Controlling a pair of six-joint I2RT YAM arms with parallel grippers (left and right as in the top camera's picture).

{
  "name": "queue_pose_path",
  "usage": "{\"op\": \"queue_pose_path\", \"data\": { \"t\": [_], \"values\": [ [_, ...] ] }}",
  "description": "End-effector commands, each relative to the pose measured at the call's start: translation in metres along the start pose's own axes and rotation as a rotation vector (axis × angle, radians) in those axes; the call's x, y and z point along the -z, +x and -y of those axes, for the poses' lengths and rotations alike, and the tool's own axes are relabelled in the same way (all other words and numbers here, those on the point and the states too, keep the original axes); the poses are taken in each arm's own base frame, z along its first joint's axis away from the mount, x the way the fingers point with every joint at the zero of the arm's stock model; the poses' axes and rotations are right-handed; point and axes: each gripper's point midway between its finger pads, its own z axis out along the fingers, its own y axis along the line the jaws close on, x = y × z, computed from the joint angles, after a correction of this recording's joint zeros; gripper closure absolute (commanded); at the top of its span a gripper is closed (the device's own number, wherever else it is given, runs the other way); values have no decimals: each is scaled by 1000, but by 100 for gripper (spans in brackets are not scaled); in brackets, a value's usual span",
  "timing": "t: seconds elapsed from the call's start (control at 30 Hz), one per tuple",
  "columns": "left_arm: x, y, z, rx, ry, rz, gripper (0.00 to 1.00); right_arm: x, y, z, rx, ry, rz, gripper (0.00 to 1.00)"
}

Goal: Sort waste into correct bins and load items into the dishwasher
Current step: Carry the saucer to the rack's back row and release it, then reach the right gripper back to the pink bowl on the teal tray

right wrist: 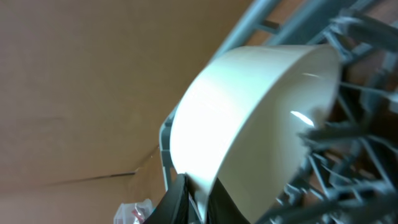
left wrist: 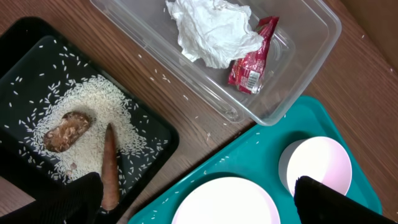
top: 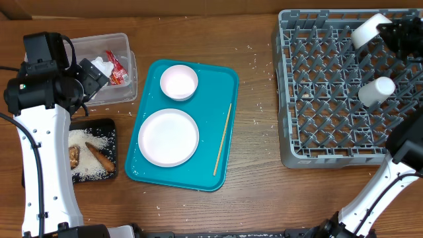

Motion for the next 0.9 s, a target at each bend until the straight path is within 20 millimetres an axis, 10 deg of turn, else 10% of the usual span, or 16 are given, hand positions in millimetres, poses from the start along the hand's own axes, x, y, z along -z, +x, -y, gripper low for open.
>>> {"op": "queue_pose_path", "data": {
  "t": [0.0, 0.27, 0.5, 0.67, 0.87],
  "values": [
    [1, 0, 1, 11, 4, 1, 0, 25, -15, 31, -45, 193, 94, 91],
    [1, 0, 1, 11, 4, 1, 0, 104, -21, 47, -106, 588, 246, 87],
    [1, 0, 1, 12, 3, 1, 0, 146, -15, 14, -76, 681, 324, 87],
    [1, 0, 1, 12, 3, 1, 0, 145, -3, -18, -38, 647, 315, 87],
    [1, 0, 1, 11, 4, 1, 0, 98, 39, -72, 87, 522, 150, 87]
  ]
}}
